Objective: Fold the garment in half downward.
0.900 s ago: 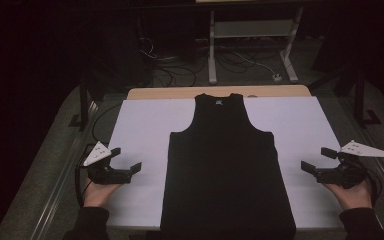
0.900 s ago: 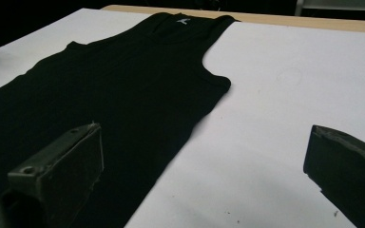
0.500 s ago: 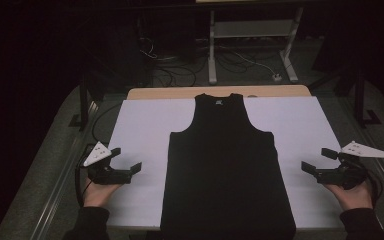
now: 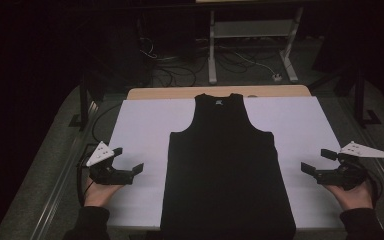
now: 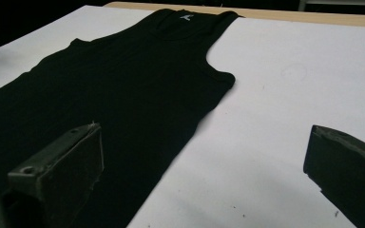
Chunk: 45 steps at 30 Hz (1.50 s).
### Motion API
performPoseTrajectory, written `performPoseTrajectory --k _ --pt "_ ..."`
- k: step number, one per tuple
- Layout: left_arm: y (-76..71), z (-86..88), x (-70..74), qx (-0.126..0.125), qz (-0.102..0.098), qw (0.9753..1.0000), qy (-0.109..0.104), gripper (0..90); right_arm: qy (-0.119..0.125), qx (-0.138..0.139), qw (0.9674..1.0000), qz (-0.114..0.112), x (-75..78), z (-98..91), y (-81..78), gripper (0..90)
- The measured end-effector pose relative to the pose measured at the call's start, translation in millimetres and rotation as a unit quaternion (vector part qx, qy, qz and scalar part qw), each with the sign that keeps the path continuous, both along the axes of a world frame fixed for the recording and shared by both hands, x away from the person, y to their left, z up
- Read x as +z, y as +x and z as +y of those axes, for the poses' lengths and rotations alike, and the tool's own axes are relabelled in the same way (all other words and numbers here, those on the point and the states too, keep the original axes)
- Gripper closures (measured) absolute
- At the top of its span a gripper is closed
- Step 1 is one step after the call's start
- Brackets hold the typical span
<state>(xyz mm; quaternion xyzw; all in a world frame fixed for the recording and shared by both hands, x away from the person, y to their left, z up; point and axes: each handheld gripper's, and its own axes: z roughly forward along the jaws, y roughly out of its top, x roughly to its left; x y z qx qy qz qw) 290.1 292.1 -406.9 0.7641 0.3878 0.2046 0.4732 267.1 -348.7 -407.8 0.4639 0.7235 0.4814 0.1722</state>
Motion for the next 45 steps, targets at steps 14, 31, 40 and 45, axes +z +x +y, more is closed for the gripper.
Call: performPoseTrajectory --k 14,31,40,45 --pt "5.5 -17.1 11.0 -0.014 0.004 0.9993 0.034 0.0 -0.021 0.0 0.9997 0.011 3.8 5.2 13.5 0.0" --pt "15.7 -16.6 22.2 -0.023 0.015 0.9985 0.048 0.0 -0.031 0.012 0.9994 0.012 21.4 9.8 27.6 0.0" --pt "25.4 -17.7 27.9 -0.03 0.025 0.9977 0.055 0.0 -0.045 0.019 0.9987 0.012 30.1 13.6 38.6 0.0" --pt "33.5 -19.0 32.3 -0.04 0.032 0.9973 0.052 0.0 -0.052 0.025 0.9982 0.016 32.6 18.0 46.2 0.0"
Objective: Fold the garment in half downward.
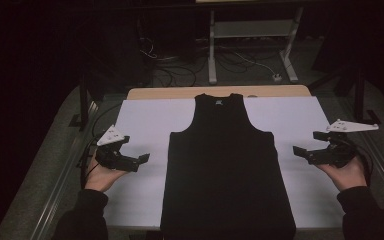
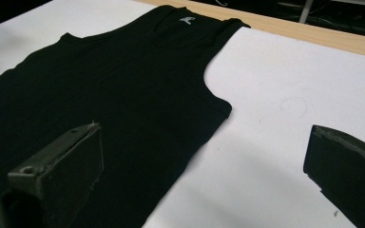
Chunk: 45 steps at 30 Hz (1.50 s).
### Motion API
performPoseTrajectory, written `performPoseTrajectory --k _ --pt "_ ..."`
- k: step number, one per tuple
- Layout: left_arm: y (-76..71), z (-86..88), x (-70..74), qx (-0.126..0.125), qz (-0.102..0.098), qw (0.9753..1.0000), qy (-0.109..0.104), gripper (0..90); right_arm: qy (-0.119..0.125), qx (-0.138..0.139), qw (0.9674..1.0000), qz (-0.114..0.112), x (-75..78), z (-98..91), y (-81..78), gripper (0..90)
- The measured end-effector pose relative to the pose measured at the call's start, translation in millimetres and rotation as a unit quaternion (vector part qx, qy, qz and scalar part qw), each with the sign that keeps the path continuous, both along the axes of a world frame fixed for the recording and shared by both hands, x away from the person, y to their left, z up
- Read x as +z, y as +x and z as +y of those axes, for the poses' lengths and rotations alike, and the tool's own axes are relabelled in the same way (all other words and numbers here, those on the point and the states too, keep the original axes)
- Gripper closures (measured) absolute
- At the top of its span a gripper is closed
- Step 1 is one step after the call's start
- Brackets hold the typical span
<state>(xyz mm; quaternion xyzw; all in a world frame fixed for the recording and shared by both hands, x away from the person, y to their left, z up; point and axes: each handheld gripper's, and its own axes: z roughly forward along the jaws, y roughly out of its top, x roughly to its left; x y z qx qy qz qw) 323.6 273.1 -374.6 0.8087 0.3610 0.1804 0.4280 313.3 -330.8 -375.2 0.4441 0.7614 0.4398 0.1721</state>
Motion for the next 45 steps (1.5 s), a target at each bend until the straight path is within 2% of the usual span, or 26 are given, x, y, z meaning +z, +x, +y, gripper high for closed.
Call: performPoseTrajectory --k 17,20,27,28,30,35,45 --pt "19.6 -9.8 11.9 -0.015 0.003 0.9997 0.017 0.0 -0.019 0.018 0.9995 0.014 10.7 13.1 21.9 0.0" --pt "24.6 -11.8 13.6 -0.022 0.007 0.9993 0.03 0.0 -0.021 0.02 0.9995 0.014 13.9 14.3 25.3 0.0" --pt "33.6 -14.8 17.4 -0.029 0.014 0.9987 0.038 0.0 -0.027 0.024 0.9992 0.018 18.7 18.1 33.3 0.0" --pt "35.9 -15.6 18.4 -0.03 0.014 0.9987 0.039 0.0 -0.022 0.026 0.9991 0.025 20.3 18.7 36.2 0.0" --pt "38.7 -16.4 19.4 -0.03 0.016 0.9988 0.036 0.0 -0.024 0.025 0.9992 0.019 21.0 20.1 38.5 0.0" --pt "45.6 -19.7 21.4 -0.035 0.023 0.9981 0.047 0.0 -0.022 0.027 0.9991 0.023 23.2 21.4 44.5 0.0" --pt "58.9 -30.8 22.3 -0.05 0.037 0.9968 0.05 0.0 -0.021 0.029 0.9991 0.024 29.0 22.6 57.3 0.0"
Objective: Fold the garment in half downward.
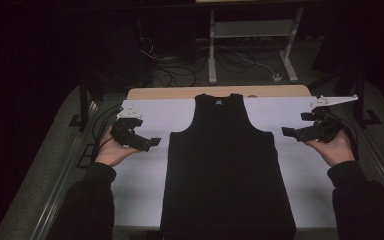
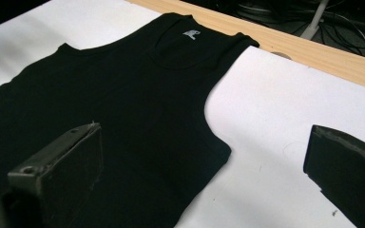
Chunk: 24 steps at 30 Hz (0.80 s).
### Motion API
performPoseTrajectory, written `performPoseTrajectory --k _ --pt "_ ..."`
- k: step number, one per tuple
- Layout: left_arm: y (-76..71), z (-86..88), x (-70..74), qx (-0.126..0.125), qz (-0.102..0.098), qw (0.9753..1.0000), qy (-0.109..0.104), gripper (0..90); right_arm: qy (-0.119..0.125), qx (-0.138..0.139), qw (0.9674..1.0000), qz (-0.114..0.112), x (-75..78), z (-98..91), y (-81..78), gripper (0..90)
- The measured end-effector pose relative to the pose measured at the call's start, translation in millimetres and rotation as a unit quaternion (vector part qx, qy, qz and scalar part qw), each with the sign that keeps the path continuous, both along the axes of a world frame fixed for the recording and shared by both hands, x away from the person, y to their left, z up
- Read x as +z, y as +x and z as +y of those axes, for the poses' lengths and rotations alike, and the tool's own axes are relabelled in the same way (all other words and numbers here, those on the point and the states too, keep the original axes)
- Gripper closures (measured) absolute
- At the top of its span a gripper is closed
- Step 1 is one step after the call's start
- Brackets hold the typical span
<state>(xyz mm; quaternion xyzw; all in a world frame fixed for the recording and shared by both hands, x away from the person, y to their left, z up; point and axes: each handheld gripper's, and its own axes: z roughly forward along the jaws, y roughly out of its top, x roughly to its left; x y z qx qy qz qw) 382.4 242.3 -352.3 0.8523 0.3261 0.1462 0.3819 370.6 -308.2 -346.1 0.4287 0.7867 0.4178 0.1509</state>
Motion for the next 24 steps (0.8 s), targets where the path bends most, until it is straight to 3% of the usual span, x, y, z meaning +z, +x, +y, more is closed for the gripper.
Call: performPoseTrajectory --k 13,24 --pt "23.5 -8.7 -0.4 -0.006 0.016 0.9996 0.021 0.0 -0.001 -0.001 0.9999 0.01 -3.9 1.2 18.7 0.0" --pt "40.6 -11.6 -7.5 -0.002 0.028 0.9993 0.023 0.0 -0.002 -0.005 0.9997 0.023 -15.3 2.0 33.5 0.0"
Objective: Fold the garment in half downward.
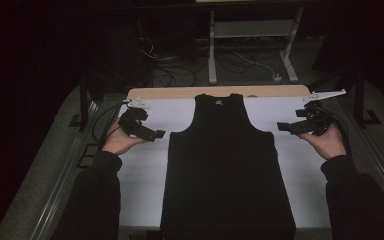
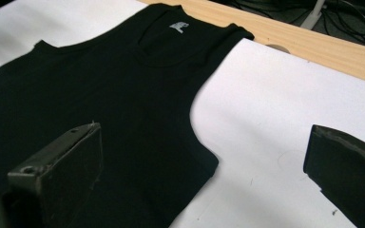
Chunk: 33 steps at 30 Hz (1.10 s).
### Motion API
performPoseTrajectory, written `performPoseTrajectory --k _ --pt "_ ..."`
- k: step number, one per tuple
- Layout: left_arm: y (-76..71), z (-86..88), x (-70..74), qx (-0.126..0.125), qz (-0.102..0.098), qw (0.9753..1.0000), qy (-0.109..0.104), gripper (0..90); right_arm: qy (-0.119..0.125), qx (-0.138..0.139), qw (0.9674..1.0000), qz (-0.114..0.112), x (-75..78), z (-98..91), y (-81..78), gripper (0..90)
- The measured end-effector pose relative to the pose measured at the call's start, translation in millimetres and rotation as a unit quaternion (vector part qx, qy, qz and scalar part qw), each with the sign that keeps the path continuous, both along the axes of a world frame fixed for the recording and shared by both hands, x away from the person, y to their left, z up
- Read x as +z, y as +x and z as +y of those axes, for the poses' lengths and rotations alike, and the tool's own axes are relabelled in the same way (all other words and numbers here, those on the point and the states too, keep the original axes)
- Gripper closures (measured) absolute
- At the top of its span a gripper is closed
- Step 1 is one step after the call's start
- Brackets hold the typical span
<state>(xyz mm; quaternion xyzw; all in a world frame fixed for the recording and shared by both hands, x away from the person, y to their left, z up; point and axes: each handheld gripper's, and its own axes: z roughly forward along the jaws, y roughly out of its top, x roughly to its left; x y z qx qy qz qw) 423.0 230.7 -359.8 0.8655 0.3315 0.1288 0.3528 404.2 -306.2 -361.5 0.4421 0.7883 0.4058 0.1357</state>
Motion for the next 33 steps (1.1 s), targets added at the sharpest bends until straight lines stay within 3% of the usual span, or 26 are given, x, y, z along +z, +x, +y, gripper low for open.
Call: performPoseTrajectory --k 4,16,25,33 --pt "5.1 0.1 -2.6 0.002 -0.003 0.9999 -0.011 0.0 0.001 -0.004 1.0 0.003 -6.7 -0.3 6.3 0.0" --pt "16.6 -0.2 -10.9 0.009 -0.002 0.9999 -0.01 0.0 0.007 -0.01 0.9998 0.014 -24.4 2.1 20.0 0.0" --pt "27.9 -2.6 -25.2 0.012 0.02 0.9997 0.01 0.0 -0.004 -0.009 0.9995 0.031 -42.1 11.2 29.6 0.0" --pt "35.7 -3.2 -34.6 0.015 0.032 0.9993 0.012 0.0 -0.014 -0.006 0.9992 0.037 -51.0 16.4 33.6 0.0"
